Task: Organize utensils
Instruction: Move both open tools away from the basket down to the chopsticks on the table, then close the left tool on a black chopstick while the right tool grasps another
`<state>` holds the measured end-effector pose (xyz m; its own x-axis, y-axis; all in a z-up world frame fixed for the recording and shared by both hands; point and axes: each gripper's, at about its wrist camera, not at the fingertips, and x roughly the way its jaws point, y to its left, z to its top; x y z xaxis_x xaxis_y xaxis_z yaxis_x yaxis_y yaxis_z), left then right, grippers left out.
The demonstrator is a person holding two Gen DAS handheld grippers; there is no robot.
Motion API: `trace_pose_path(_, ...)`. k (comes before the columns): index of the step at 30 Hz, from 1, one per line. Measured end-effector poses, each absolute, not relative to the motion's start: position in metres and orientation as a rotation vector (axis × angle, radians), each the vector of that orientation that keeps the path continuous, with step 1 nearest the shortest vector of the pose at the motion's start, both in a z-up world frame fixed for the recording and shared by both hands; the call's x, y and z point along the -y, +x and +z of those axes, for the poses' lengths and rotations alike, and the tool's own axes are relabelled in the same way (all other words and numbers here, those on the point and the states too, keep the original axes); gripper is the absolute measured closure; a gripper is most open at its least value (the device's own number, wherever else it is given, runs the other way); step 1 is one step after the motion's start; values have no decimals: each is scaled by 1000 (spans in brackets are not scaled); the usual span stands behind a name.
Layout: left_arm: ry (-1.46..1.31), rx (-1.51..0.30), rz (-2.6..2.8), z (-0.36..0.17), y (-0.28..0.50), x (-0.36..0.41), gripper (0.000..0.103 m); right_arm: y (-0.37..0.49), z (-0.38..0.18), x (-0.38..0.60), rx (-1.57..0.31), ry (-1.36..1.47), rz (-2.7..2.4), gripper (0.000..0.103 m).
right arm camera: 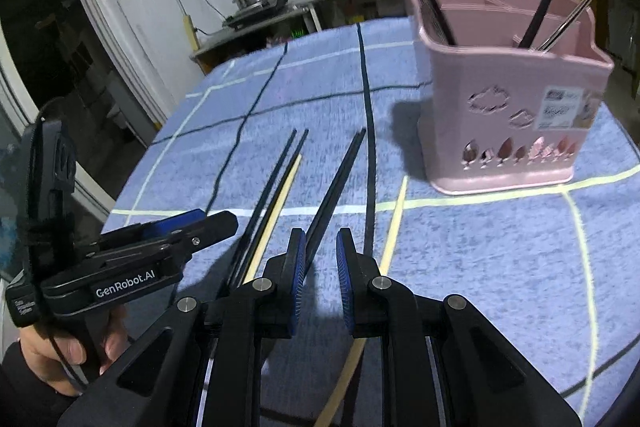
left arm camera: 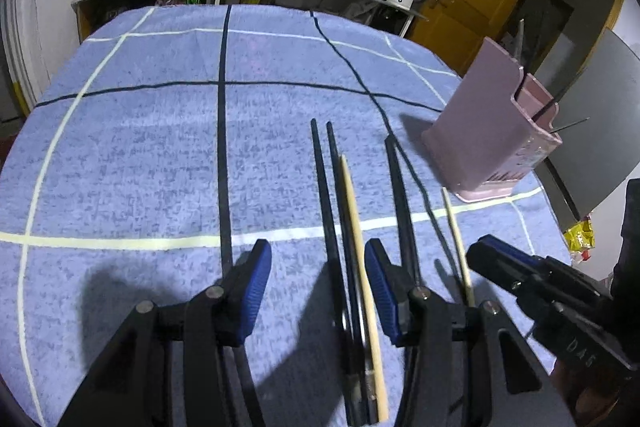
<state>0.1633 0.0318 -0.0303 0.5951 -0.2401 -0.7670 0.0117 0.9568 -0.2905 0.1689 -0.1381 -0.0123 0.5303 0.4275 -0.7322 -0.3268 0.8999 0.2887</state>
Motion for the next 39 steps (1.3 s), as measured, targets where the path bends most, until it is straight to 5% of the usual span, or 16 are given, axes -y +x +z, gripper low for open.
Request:
trace_pose_path(17, -141, -894, -89, -42, 171, -13, 55, 201, -44, 110, -958, 114, 409, 87)
trace_pose_path(21, -97, -890, -43, -44, 170, -14, 74, 201, -44, 113, -961, 110, 401, 90)
trace_pose_path(35, -159, -933, -64, -42, 189, -27, 74, 216, -44, 112, -983, 125, 385, 90)
trace_pose_path(39, -81, -925, -36, -43, 188, -20, 89, 217, -44, 108, -981, 107, 391, 93)
